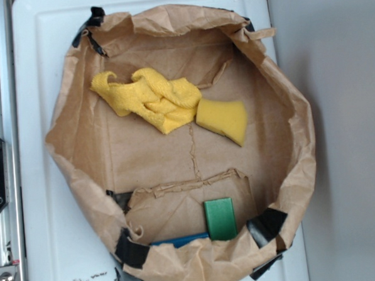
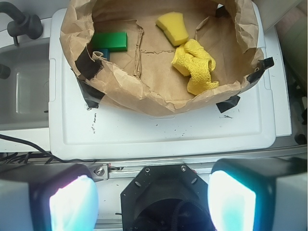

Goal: Grab the green sponge.

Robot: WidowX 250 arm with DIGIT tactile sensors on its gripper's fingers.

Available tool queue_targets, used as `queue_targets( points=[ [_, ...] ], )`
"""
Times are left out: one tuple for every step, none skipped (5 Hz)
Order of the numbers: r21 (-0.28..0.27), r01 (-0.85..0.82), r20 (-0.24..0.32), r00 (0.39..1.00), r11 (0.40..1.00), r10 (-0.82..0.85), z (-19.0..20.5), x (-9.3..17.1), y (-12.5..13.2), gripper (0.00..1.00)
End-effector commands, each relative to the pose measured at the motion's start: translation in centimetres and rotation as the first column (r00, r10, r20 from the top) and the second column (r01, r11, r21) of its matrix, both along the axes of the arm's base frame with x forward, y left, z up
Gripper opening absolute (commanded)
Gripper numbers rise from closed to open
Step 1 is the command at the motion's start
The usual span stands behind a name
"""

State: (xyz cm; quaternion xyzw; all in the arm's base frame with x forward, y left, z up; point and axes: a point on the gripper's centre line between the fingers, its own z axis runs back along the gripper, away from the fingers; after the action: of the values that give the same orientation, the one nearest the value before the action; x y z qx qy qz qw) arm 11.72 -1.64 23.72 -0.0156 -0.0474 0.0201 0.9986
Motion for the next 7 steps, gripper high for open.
queue_targets(
  points=[
    [0.000, 0.000, 0.000, 1.000, 1.000, 0.000, 0.0, 0.0, 0.0, 1.00],
    [-0.068, 0.014, -0.035, 0.999, 0.998, -0.016, -0.7, 3.6, 0.2, 1.00],
    [-0.078, 0.008, 0.021, 1.000, 0.997, -0.006, -1.1, 7.4, 0.6, 1.00],
    [-0.078, 0.008, 0.021, 1.000, 0.997, -0.006, -1.1, 7.4, 0.6, 1.00],
    [-0.078, 0.008, 0.021, 1.000, 0.997, -0.006, -1.1, 7.4, 0.6, 1.00],
    [-0.078, 0.008, 0.021, 1.000, 0.997, -0.006, -1.1, 7.4, 0.6, 1.00],
    [-0.110, 0.064, 0.071, 0.996, 0.992, -0.056, -5.2, 11.8, 2.0, 1.00]
  ],
)
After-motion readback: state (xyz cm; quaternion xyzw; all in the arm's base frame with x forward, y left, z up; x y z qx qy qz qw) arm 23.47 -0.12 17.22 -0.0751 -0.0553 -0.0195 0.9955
